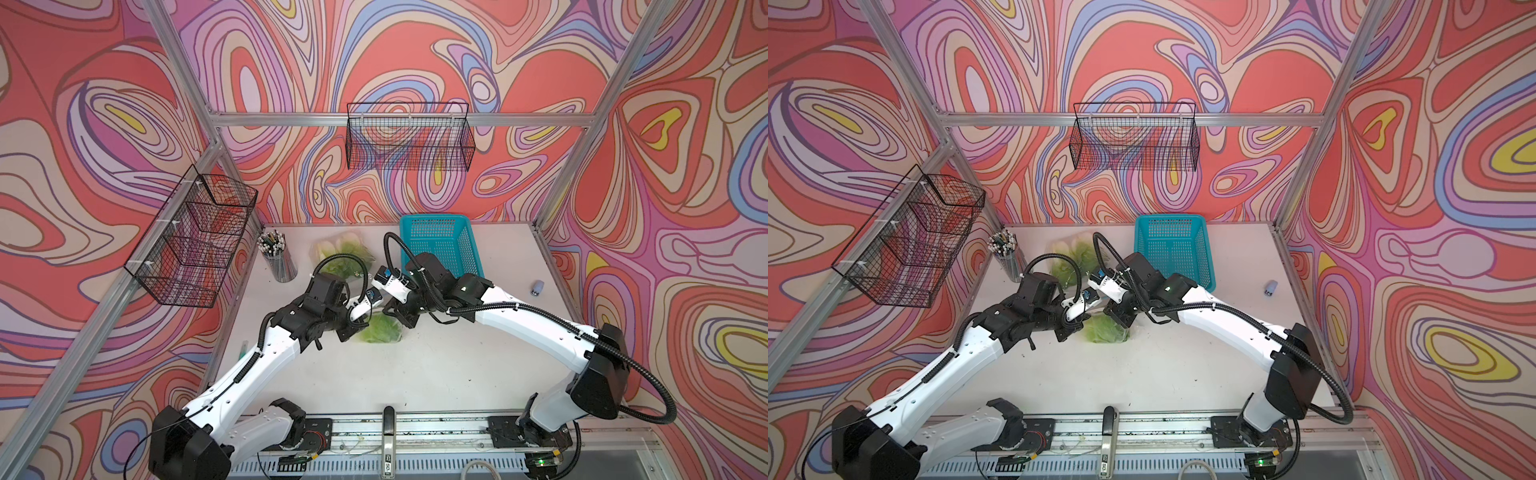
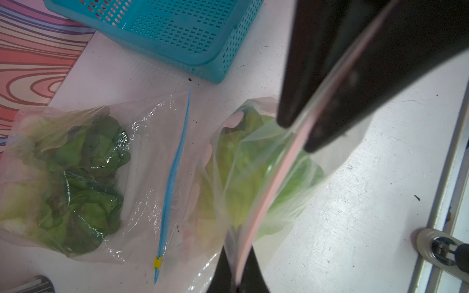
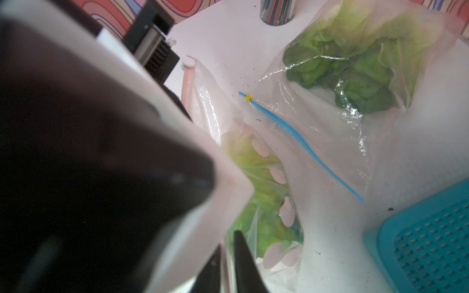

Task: Open the zip-top bag and take out the chinese cabbages
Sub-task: Adjust the zipper food storage bag at the center of the board.

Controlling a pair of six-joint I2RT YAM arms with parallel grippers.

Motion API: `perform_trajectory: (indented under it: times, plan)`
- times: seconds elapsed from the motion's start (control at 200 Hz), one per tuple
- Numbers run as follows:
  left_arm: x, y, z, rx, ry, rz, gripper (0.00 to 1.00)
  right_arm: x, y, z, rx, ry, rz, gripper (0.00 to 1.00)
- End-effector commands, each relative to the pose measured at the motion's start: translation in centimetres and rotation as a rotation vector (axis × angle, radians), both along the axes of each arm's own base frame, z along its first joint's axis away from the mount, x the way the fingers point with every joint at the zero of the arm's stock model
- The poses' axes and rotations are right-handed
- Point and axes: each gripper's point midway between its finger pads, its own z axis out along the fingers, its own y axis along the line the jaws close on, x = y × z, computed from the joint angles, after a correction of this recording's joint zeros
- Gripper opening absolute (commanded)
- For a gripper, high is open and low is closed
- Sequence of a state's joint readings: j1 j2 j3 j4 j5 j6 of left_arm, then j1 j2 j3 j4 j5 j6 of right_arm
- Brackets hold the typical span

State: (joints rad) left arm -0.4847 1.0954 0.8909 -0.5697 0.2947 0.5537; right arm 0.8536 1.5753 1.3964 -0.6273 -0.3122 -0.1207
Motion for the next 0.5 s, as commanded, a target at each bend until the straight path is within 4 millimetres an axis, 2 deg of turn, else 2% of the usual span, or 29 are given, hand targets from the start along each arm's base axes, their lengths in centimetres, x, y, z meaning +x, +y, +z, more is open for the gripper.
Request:
perform_trajectory:
  times: [0.0,0.09,0.13,0.225,0.396,0.496]
  plan:
    - [0.4,-0.4,1.9,-0.034,-0.039,0.000,0.00,-0.1,0.3,0.0,0.011,-0.014,0.018,0.00]
    - [1.0,-0.1,2.4,-0.029,-0.066,0.038,0.00,-0.1,0.2,0.2,0.027,-0.029,0.007,0.00]
    - [1.3,0.3,2.8,-0.023,-0.082,0.062,0.13,-0.1,0.1,0.2,0.031,-0.033,0.007,0.00]
    - [1.8,1.6,3.6,0.013,-0.131,0.122,0.35,-0.2,0.0,0.1,0.038,-0.040,0.004,0.00]
    - [1.8,4.6,4.8,0.095,-0.232,0.221,0.56,0.0,-0.4,-0.5,0.025,-0.051,-0.006,0.00]
    - [1.3,6.5,5.2,0.151,-0.263,0.277,0.63,-0.1,-0.5,-0.7,0.022,-0.057,-0.006,0.00]
